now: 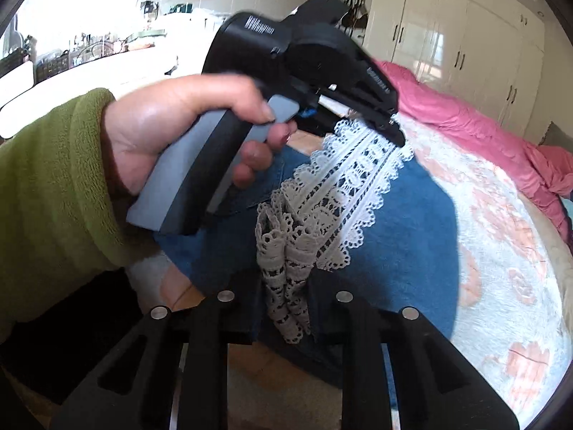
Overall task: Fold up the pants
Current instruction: 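Lift the leg end and fold it over toward the waistband with both tools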
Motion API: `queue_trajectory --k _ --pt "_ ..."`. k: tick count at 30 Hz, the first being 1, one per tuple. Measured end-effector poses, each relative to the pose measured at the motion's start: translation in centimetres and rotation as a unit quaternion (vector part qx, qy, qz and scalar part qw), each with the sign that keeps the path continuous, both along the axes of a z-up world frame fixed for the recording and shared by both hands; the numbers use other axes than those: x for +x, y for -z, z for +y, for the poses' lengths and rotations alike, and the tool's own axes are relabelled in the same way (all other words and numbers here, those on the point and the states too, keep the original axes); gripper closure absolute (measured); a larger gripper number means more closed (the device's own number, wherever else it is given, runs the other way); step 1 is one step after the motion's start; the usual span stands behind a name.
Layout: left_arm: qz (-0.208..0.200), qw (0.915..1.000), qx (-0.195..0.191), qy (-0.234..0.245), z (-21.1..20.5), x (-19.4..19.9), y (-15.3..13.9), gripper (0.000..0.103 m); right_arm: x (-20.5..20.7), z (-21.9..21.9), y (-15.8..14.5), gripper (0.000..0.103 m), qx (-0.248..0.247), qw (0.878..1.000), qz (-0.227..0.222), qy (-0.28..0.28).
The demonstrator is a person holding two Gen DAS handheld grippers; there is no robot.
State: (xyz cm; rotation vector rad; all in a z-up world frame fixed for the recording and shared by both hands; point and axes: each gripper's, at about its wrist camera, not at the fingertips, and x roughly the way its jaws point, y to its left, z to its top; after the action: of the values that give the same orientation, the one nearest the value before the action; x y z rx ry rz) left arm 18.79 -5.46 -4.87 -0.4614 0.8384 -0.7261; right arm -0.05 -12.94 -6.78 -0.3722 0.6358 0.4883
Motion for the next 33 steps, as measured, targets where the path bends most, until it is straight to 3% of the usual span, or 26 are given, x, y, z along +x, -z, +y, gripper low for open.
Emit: queue_trajectory --k 2,5,10,13,17,21,27,33 --pt "0.034 0.9992 0.015 -0.012 1.0 0.6 1.6 0.088 0.4 0.5 1.1 0.081 -0.004 1.0 0.02 -0.012" --pt "0.053 0.9979 0.03 -0.023 2.0 0.6 2.6 0.08 0.5 0.5 1.5 0.076 -0.004 1.0 0.017 -0.024" --pt "0.036 0.9971 0.062 -0.024 1.6 0.2 2.6 0.075 -0.3 -0.3 1.2 0.072 0.0 0.999 0.02 -0.034" --pt "0.034 0.9973 0.06 -0.024 1.8 0.2 2.6 0.07 -0.5 -0.9 0.9 0.066 0.006 0.999 0.024 -0.048" --pt "0.018 0.9969 0.067 -0.039 2.6 -0.5 1.8 0.046 -1.8 -1.6 0.4 0.06 0.024 0.997 0.035 -0.066" --pt "0.002 0.9962 0.07 -0.052 3.6 -1.9 0.3 0.036 -3.0 -3.2 -0.7 0.059 0.068 0.993 0.056 -0.075" --pt "-0.028 0.9935 0.087 -0.068 4.0 -5.2 -1.6 0.023 -3.2 -6.5 -2.7 0.052 0.088 0.995 0.035 -0.034" --pt "-0.025 0.992 0.094 -0.081 4.0 -9.3 -1.3 0.022 -2.0 -10.7 -2.6 0.048 0.112 0.992 0.036 0.039"
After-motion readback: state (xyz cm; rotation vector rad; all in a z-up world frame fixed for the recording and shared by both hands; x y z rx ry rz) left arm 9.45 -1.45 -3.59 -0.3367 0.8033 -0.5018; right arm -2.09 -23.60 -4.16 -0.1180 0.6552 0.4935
